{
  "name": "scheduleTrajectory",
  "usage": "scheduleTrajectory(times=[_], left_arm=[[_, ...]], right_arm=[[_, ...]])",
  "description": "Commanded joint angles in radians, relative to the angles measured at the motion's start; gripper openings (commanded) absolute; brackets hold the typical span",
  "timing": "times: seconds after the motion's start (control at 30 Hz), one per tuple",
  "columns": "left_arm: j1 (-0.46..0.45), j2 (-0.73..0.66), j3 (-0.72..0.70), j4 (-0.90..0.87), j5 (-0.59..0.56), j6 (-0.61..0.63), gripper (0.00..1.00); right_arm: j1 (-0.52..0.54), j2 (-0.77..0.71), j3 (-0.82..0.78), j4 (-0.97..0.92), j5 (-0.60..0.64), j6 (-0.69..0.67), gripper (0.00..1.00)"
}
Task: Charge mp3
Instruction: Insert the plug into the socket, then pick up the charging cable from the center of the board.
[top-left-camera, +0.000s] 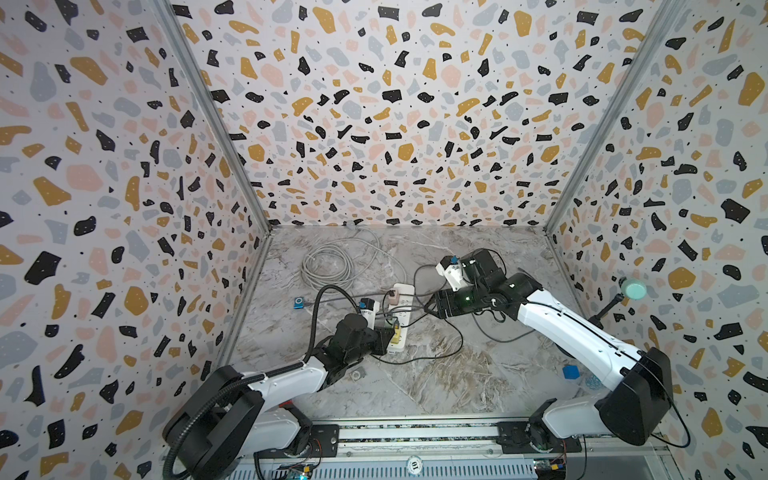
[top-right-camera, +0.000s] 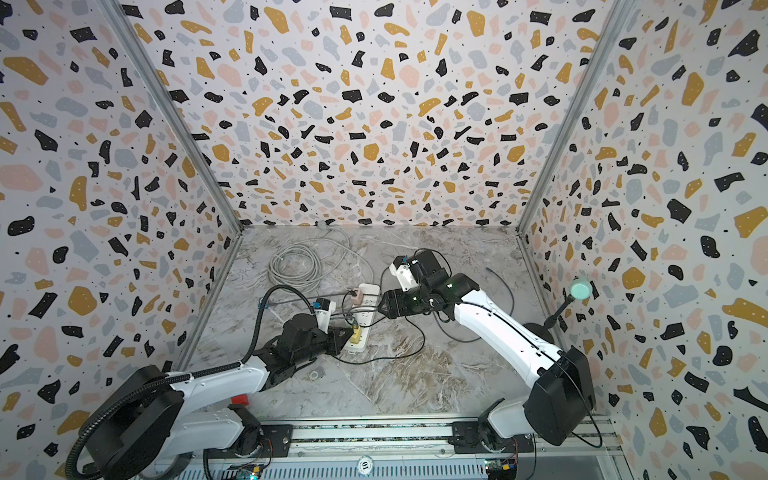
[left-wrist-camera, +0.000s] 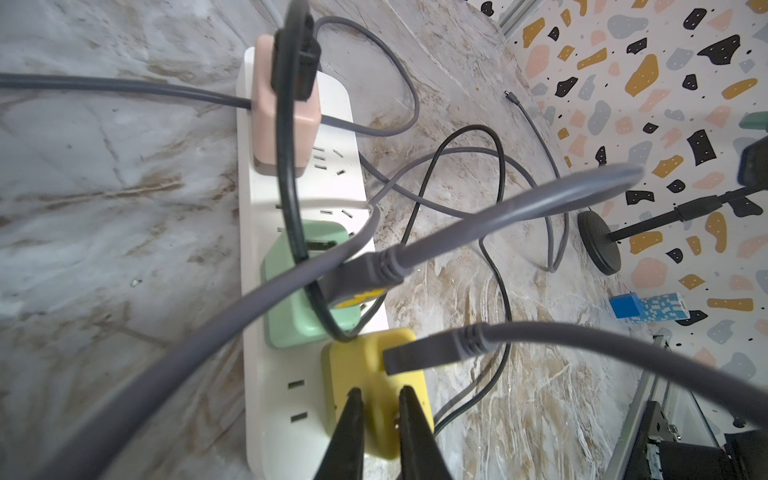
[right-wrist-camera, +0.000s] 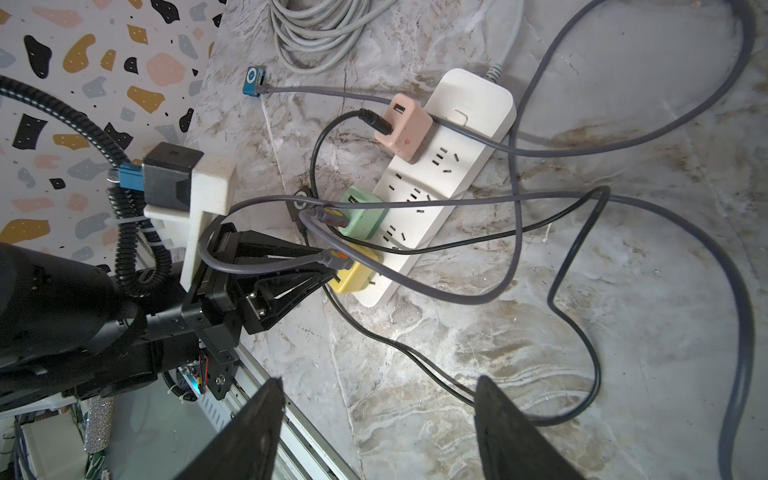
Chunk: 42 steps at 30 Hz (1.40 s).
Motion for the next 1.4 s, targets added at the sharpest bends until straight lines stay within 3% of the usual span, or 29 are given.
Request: scheduleTrajectory(times=[0.0, 0.2, 0.23, 0.33, 0.43, 0.53, 0.6, 0.67, 0.9, 1.03, 1.37], left_arm=[[0.007, 0.095, -0.074, -0.297, -0.078, 0.006, 0.16], [0.007, 0.061, -0.075, -0.301, -0.086, -0.007, 0.16], [0.006, 0.041, -0.063, -0.301, -0.084, -0.015, 0.20], [0.010, -0.050, 0.049, -0.330, -0.071, -0.043, 0.46], [0.009, -0.095, 0.228, -0.408, -0.098, -0.018, 0.67], [0.008, -0.098, 0.382, -0.458, -0.069, 0.034, 0.70], [0.008, -0.107, 0.445, -0.464, -0.022, 0.053, 0.83], [0.008, -0.134, 0.498, -0.474, 0.011, 0.071, 0.88], [0.011, -0.244, 0.632, -0.559, -0.026, 0.133, 0.92], [0.013, -0.242, 0.690, -0.590, -0.002, 0.138, 0.92], [0.013, -0.152, 0.765, -0.618, 0.000, 0.138, 0.92]], right_arm=[[-0.003, -0.004, 0.034, -0.009, 0.012, -0.014, 0.73], [-0.062, -0.020, 0.018, -0.026, 0.039, 0.052, 0.73], [-0.081, -0.026, 0.017, -0.023, 0.046, 0.070, 0.74], [-0.157, -0.052, 0.014, -0.014, 0.077, 0.115, 0.74], [-0.331, -0.060, 0.019, -0.068, 0.134, 0.143, 0.74], [-0.588, -0.012, 0.005, -0.064, 0.142, 0.029, 0.74], [-0.728, 0.078, 0.029, -0.048, 0.167, -0.081, 0.73], [-0.828, 0.194, 0.101, -0.036, 0.154, -0.158, 0.66], [-0.874, 0.481, 0.339, -0.045, 0.209, -0.365, 0.62], [-0.873, 0.528, 0.332, 0.028, 0.268, -0.453, 0.62], [-0.865, 0.631, 0.363, 0.101, 0.360, -0.432, 0.58]])
